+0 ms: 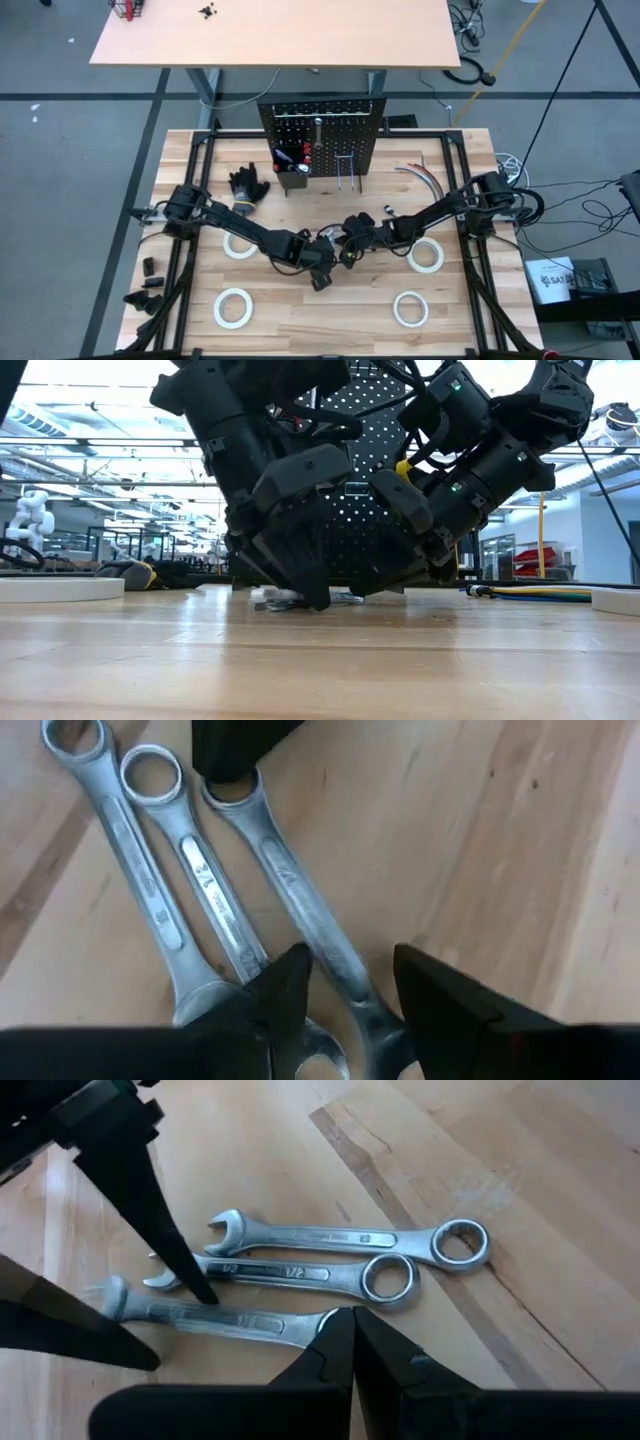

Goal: Hang tools onto peg board
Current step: Hang the wrench on the peg board

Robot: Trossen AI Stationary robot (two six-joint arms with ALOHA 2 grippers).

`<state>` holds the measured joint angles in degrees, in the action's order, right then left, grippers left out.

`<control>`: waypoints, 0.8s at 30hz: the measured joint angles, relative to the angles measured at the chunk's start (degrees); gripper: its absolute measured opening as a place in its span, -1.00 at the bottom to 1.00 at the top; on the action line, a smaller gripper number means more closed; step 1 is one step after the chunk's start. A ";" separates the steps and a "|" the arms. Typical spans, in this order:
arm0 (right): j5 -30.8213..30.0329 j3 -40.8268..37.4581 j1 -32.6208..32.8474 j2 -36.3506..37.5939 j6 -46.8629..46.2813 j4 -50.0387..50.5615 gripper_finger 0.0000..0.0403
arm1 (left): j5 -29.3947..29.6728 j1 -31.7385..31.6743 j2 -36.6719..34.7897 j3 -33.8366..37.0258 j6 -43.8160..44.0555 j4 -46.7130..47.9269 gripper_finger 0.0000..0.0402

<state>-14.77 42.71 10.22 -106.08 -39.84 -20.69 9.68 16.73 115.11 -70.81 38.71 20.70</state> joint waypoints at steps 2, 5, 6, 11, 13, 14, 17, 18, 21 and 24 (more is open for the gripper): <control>0.02 0.03 0.00 0.00 -0.07 0.12 -1.00 | 0.21 -0.01 0.00 -0.03 0.58 1.20 -0.23; 0.05 0.03 0.00 0.00 -0.06 0.11 -1.00 | 0.02 -0.47 0.00 -0.06 3.03 3.18 -0.23; 0.04 0.03 0.00 0.00 -0.06 0.13 -1.00 | -0.45 -0.50 -0.02 -0.03 2.99 3.25 -0.23; 0.05 0.03 0.00 0.00 -0.04 0.07 -1.00 | -1.29 -0.54 0.00 0.05 2.84 3.24 -0.24; 0.05 0.03 0.00 0.00 -0.03 0.08 -1.00 | -1.41 -0.55 0.00 0.05 2.99 3.43 -0.29; 0.05 0.03 0.00 0.00 -0.02 0.07 -1.00 | -1.41 -0.55 0.00 0.05 2.99 3.47 -0.33; 0.05 0.03 0.00 0.00 -0.02 0.05 -1.00 | -1.39 -0.69 0.02 0.13 3.31 3.81 -0.51; 0.05 0.03 0.00 0.00 -0.02 0.07 -1.00 | -1.38 -0.73 0.04 0.15 4.04 3.91 -0.58; 0.32 -0.01 0.12 0.00 0.11 0.00 -1.00 | -1.37 -0.92 0.06 0.23 5.41 4.30 -0.81; 0.32 -0.01 0.54 0.00 0.32 -0.60 -1.00 | -1.67 -1.11 0.07 0.27 5.39 4.42 -0.90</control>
<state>-14.45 42.70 10.76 -106.08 -39.52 -21.29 8.01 15.62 115.18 -70.54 44.09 25.12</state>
